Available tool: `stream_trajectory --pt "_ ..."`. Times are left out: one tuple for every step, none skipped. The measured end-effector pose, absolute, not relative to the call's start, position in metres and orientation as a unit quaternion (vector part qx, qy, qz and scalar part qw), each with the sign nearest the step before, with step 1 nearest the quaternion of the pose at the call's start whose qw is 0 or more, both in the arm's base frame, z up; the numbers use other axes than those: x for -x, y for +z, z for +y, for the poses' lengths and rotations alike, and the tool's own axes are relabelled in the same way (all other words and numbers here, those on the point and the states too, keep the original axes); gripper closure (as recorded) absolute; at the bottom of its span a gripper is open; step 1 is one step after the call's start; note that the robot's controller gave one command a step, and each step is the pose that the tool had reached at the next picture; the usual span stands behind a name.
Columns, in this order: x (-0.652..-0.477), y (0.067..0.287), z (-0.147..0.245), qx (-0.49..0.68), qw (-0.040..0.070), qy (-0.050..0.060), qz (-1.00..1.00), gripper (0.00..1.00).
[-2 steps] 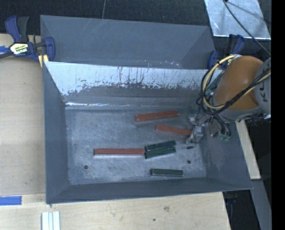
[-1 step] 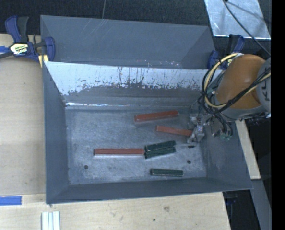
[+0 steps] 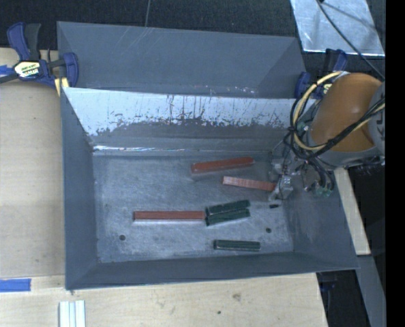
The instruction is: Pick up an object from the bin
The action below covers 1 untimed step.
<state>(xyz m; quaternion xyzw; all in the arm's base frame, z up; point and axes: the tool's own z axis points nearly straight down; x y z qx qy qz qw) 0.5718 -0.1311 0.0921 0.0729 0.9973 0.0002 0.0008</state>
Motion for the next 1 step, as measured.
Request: stream_trajectory --pt "-0.5723 0.1024 -0.1314 -0.073 0.002 0.000 0.997 1.00"
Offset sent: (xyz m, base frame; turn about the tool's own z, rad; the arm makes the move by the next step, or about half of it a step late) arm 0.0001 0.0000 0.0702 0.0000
